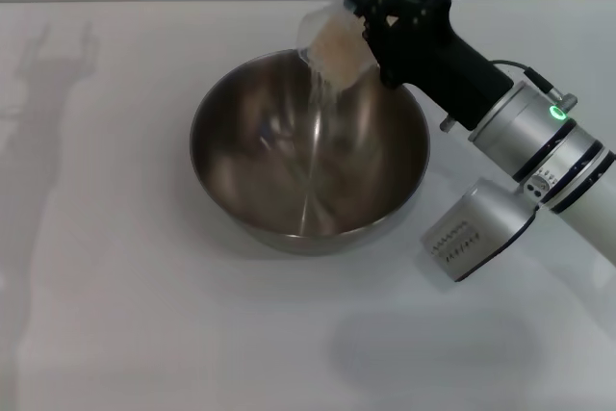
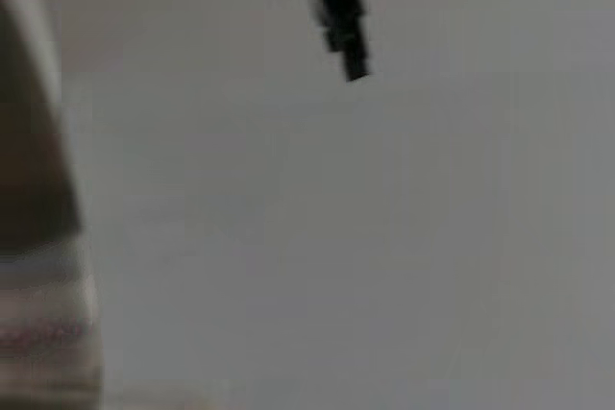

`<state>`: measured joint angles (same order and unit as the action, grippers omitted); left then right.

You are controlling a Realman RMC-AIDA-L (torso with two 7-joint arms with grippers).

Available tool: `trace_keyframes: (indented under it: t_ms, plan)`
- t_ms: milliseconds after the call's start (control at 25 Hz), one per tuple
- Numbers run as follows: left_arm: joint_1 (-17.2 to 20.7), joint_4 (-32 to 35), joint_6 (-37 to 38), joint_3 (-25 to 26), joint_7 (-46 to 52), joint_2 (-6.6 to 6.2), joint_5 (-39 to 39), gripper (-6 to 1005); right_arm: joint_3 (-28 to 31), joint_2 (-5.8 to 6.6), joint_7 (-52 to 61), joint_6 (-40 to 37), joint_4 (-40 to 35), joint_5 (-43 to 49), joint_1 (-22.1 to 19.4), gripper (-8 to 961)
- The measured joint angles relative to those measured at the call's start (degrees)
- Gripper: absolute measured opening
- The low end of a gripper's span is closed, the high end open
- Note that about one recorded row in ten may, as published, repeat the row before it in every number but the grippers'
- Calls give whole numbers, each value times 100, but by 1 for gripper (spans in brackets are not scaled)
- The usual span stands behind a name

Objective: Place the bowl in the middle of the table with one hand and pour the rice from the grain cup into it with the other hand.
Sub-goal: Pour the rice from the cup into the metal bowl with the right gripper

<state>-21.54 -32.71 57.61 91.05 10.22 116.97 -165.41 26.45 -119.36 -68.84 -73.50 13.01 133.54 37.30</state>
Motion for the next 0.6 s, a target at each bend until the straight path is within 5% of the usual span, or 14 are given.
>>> trace_keyframes:
  t_ms: [600]
  plan:
    - [-14, -55, 33, 18, -3, 1, 0, 548, -2, 9, -1675, -365, -479, 893, 342, 10]
